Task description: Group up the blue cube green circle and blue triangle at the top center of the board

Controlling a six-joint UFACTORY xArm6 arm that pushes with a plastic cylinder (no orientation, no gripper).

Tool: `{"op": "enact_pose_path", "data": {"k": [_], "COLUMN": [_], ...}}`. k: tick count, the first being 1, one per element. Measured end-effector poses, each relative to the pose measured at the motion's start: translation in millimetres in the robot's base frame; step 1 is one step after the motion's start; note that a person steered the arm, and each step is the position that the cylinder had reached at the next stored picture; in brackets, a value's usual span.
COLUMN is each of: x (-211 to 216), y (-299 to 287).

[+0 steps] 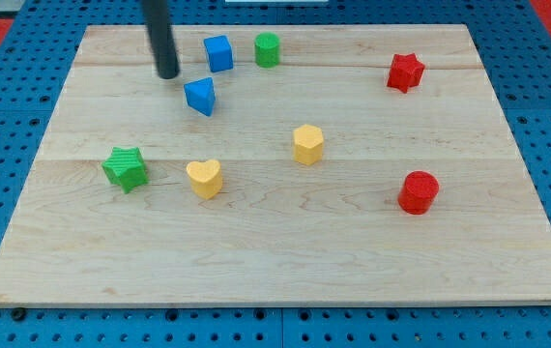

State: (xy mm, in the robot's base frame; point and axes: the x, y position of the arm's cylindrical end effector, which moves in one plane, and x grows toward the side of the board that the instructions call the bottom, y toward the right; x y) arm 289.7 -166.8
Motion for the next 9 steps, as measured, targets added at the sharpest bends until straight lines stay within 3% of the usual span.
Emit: {"op": "enact_pose_path", "data": {"k": [1, 5, 7, 8, 9], "x": [-35, -32, 17, 68, 90], "y": [14, 84, 155, 153, 100]}}
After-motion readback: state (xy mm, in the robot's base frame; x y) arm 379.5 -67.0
